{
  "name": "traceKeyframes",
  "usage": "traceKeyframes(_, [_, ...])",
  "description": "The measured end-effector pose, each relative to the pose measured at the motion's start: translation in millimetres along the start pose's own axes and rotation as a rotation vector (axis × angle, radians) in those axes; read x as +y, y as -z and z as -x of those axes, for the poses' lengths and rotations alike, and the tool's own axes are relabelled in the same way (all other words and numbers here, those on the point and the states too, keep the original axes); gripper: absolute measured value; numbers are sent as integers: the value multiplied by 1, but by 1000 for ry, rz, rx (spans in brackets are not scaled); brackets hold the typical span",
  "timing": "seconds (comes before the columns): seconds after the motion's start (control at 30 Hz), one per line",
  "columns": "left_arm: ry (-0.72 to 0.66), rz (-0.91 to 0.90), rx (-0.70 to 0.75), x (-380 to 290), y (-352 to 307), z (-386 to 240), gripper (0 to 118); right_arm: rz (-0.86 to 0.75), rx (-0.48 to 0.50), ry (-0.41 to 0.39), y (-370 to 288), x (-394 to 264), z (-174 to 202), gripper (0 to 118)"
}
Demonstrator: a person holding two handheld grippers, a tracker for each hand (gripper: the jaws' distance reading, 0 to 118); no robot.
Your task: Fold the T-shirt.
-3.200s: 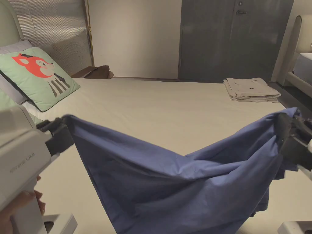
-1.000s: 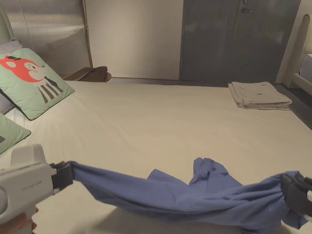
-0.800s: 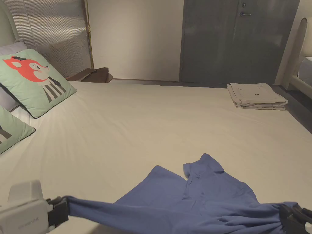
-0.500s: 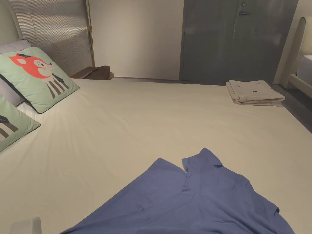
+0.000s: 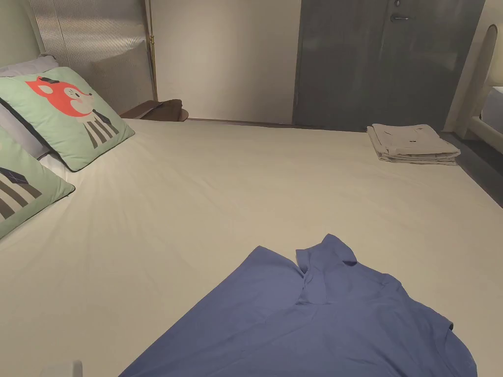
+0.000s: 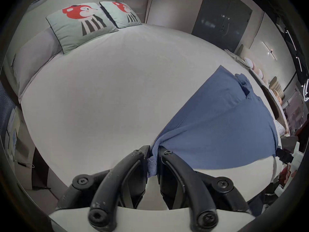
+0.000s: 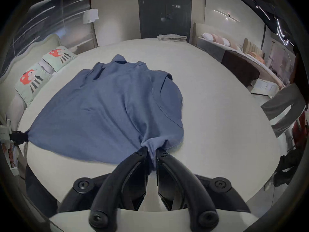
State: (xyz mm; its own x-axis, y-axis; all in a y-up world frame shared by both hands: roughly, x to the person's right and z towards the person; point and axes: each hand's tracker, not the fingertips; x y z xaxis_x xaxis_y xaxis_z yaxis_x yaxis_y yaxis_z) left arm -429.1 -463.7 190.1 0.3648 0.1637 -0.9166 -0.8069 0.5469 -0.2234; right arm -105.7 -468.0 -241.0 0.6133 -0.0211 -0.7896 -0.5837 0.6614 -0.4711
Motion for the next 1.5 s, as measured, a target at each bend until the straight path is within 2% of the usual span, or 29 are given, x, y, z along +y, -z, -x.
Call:
traceKeyframes(0.03, [1,-2,1,-3,4,4,7,-5,-6,-9,0,-1,2,9])
traceKeyframes(0.07, [2,-9,1,-3,3,4,14,-13,-13,-16,1,-3,1,16])
traceKeyframes(0.1, [5,-17,0,-3,1,3,27,-24,-14,-19,0,-3,1,34])
traceKeyframes(0.13, [6,-33,2,-3,-2,2,57,-46,-13,-28,-3,-3,1,69])
traceKeyframes(0.17, [13,-70,15,-3,-8,0,79,-69,-27,-45,-7,-2,1,91])
traceKeyframes(0.2, [21,-121,3,-1,-15,0,92,-111,-30,-56,-13,-1,0,100])
traceKeyframes(0.23, [21,-174,-5,1,-24,1,97,-175,-19,-58,-22,1,-1,100])
traceKeyframes(0.27, [14,-225,0,4,-36,-1,97,-244,-7,-67,-33,6,-1,100])
traceKeyframes(0.3, [7,-280,-1,7,-50,-2,105,-303,-6,-74,-42,12,0,98])
traceKeyframes(0.43, [3,-553,-33,26,-101,-16,105,-556,-46,-86,-85,50,18,99])
traceKeyframes(0.5, [-2,-651,-52,35,-124,-25,105,-657,-48,-69,-105,71,32,99])
traceKeyframes(0.57, [31,-721,-70,42,-136,-33,97,-742,-59,-47,-116,86,42,91])
traceKeyframes(0.6, [57,-750,-57,45,-144,-40,86,-780,-66,-47,-116,94,45,81])
traceKeyframes(0.7, [90,-801,-21,52,-157,-60,19,-803,-74,-51,-120,111,60,20])
traceKeyframes(0.73, [90,-801,-22,53,-159,-64,5,-796,-70,-45,-120,117,64,10])
traceKeyframes(0.8, [111,-805,-23,56,-161,-66,2,-787,-22,-23,-119,122,68,0])
traceKeyframes(1.0, [127,-726,-22,58,-152,-52,0,-775,3,-52,-98,121,74,0])
traceKeyframes(1.13, [108,-550,-2,55,-126,-24,1,-745,7,-52,-95,121,71,0])
traceKeyframes(1.27, [84,-338,6,38,-88,5,5,-707,21,-41,-87,116,74,0])
traceKeyframes(1.3, [73,-289,-6,32,-78,12,17,-700,20,-42,-84,115,74,0])
traceKeyframes(1.33, [55,-244,-18,27,-67,19,54,-691,20,-43,-82,114,74,0])
traceKeyframes(1.37, [39,-208,-18,19,-63,19,80,-682,21,-44,-80,113,74,0])
traceKeyframes(1.4, [26,-184,-16,12,-55,22,101,-677,25,-47,-81,111,77,0])
traceKeyframes(1.43, [26,-178,-17,6,-49,24,109,-667,25,-51,-79,110,77,0])
traceKeyframes(1.5, [22,-166,-5,-4,-33,29,108,-654,22,-54,-76,108,77,0])
